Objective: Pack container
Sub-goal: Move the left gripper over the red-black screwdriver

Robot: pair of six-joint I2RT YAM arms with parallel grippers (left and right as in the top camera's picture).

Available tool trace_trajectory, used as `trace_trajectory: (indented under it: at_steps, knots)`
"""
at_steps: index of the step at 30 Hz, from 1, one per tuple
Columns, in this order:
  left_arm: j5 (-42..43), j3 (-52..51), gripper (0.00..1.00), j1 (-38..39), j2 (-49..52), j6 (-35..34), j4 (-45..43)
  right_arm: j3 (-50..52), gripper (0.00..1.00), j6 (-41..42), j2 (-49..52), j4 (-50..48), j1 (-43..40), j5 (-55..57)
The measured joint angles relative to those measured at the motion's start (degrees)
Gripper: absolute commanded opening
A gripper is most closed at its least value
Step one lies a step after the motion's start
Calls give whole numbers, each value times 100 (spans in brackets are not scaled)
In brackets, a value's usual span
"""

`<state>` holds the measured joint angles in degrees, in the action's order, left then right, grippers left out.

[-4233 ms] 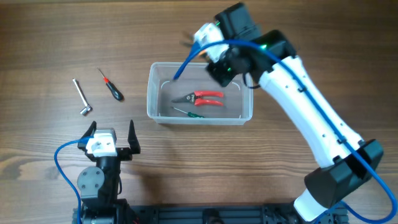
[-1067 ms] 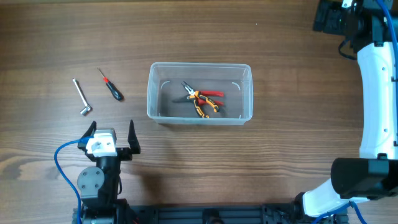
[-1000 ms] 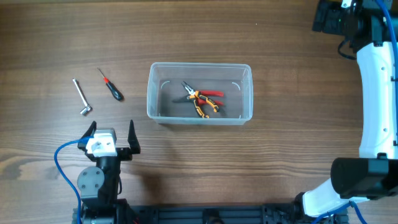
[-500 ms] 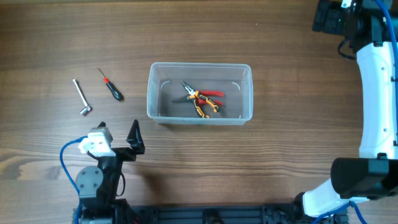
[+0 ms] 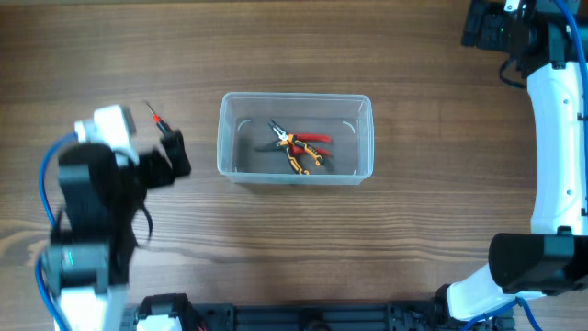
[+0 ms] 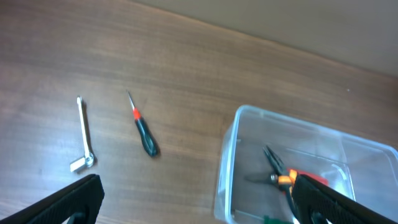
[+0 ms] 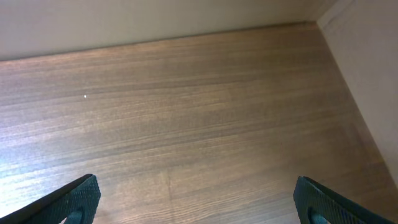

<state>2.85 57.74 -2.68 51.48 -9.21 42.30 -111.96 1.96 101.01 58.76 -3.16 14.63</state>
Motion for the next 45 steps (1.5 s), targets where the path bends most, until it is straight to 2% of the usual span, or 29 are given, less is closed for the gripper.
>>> trace_trajectory:
  at_steps: [5, 13, 19, 25, 30, 37, 45]
  knots:
    - [247, 1102, 100, 0, 1268, 120, 122, 0, 100, 0, 0, 0, 0, 0]
    - [782, 1187, 100, 0, 1902, 59, 144, 0, 100, 0, 0, -4, 0, 0]
    - [774, 1202, 99, -308, 2726, -811, 490, 0, 100, 0, 0, -4, 0, 0]
    - [774, 1259, 99, -616, 3458, -1331, 717, 0, 99, 0, 0, -2, 0, 0]
    - [772, 2055, 100, -761, 4328, -1517, 1491, 0, 100, 0, 0, -2, 0, 0]
    - [772, 3215, 99, -780, 5259, -1532, 2094, 0, 100, 0, 0, 0, 0, 0]
    - [767, 3888, 100, -785, 5434, -1486, 2205, 0, 100, 0, 0, -4, 0, 0]
